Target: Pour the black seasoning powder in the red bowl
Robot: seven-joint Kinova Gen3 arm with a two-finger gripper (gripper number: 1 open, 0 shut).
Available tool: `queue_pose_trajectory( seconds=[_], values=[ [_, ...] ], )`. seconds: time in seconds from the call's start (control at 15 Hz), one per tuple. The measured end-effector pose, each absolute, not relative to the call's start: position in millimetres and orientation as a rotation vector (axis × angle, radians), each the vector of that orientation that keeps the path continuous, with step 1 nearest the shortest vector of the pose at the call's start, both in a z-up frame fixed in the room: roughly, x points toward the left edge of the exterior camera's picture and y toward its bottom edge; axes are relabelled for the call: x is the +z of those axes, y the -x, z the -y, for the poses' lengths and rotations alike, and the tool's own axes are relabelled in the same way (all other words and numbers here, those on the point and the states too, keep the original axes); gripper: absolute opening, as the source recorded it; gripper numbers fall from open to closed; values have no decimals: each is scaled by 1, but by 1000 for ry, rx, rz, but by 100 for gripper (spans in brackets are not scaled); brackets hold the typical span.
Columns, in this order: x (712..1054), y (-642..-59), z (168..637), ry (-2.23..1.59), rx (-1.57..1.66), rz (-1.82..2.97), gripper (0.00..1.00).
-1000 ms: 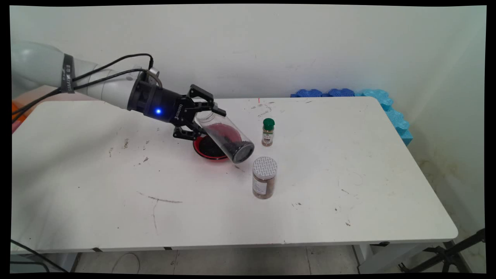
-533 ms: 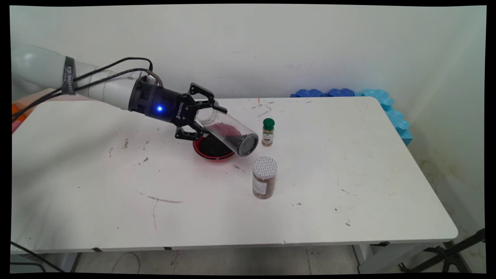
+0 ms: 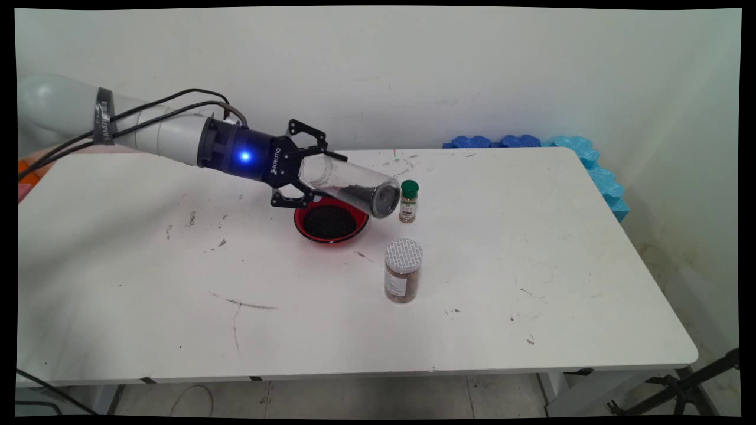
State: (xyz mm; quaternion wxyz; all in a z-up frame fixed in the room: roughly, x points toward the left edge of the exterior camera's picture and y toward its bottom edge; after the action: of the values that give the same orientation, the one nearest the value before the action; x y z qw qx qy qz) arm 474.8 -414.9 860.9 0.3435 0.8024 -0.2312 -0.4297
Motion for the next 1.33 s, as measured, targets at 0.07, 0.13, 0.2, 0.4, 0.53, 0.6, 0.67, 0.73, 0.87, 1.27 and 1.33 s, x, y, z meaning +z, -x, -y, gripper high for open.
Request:
queue_pose_trajectory(
  seconds=[0.07, 0.13, 0.2, 0.4, 0.53, 0.6, 0.67, 0.73, 0.87, 1.27, 1.33],
  values=[
    [861, -475, 415, -2087, -1128, 577, 0],
    [861, -474, 415, -2089, -1139, 556, 0],
    [861, -474, 415, -2091, -1149, 535, 0],
    [862, -472, 416, -2094, -1176, 479, 0],
    [862, -471, 417, -2097, -1191, 444, 0],
    [862, -470, 417, -2099, -1197, 428, 0],
    [862, -470, 417, -2101, -1203, 411, 0],
    [863, -470, 416, -2102, -1210, 397, 0],
    [863, -469, 416, -2105, -1222, 373, 0],
    [863, -467, 414, -2112, -1248, 318, 0],
    [863, -466, 414, -2113, -1252, 310, 0]
  ],
)
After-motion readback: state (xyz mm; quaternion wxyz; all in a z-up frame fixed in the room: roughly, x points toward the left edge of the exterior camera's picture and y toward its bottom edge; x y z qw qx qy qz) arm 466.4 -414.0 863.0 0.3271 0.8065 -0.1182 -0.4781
